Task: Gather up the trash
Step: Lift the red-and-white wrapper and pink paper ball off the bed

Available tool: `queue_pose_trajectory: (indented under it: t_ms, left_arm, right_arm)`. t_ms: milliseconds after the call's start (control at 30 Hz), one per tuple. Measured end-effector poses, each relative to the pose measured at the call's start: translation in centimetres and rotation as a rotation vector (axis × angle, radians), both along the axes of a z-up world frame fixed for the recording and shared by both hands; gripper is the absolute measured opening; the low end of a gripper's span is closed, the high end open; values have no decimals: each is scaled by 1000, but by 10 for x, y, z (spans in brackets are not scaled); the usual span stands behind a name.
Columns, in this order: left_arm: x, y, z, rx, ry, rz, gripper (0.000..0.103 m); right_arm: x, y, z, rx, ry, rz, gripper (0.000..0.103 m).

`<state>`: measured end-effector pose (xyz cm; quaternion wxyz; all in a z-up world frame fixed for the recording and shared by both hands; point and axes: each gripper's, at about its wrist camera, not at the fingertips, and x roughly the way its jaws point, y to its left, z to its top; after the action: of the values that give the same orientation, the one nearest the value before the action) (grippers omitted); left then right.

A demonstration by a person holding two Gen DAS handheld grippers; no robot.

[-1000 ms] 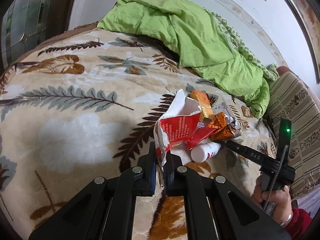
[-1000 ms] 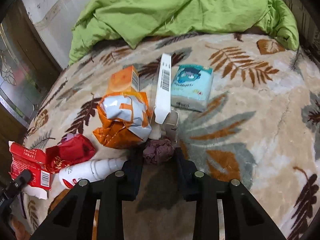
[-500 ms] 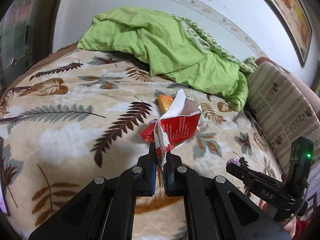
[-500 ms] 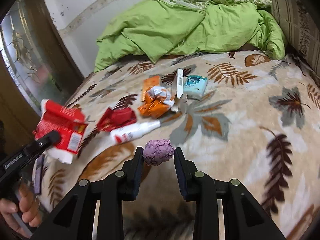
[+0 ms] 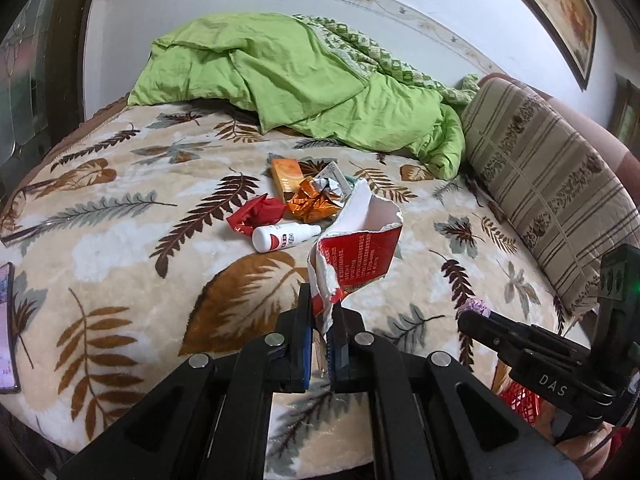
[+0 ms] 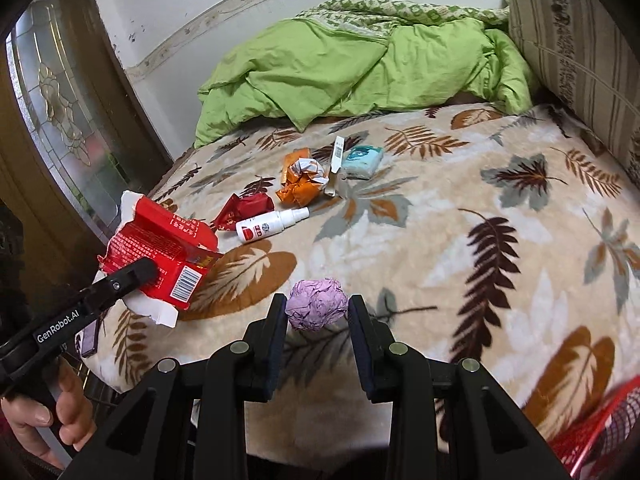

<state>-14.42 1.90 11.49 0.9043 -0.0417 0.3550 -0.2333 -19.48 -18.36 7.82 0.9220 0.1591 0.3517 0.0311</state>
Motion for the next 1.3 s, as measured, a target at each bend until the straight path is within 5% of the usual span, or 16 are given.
queue_pose_trajectory:
  t_ms: [1300]
  left_arm:
    - [-24, -8, 6, 27, -2, -17, 5]
  right_arm:
    - [-24, 3, 13, 32, -34, -11, 33]
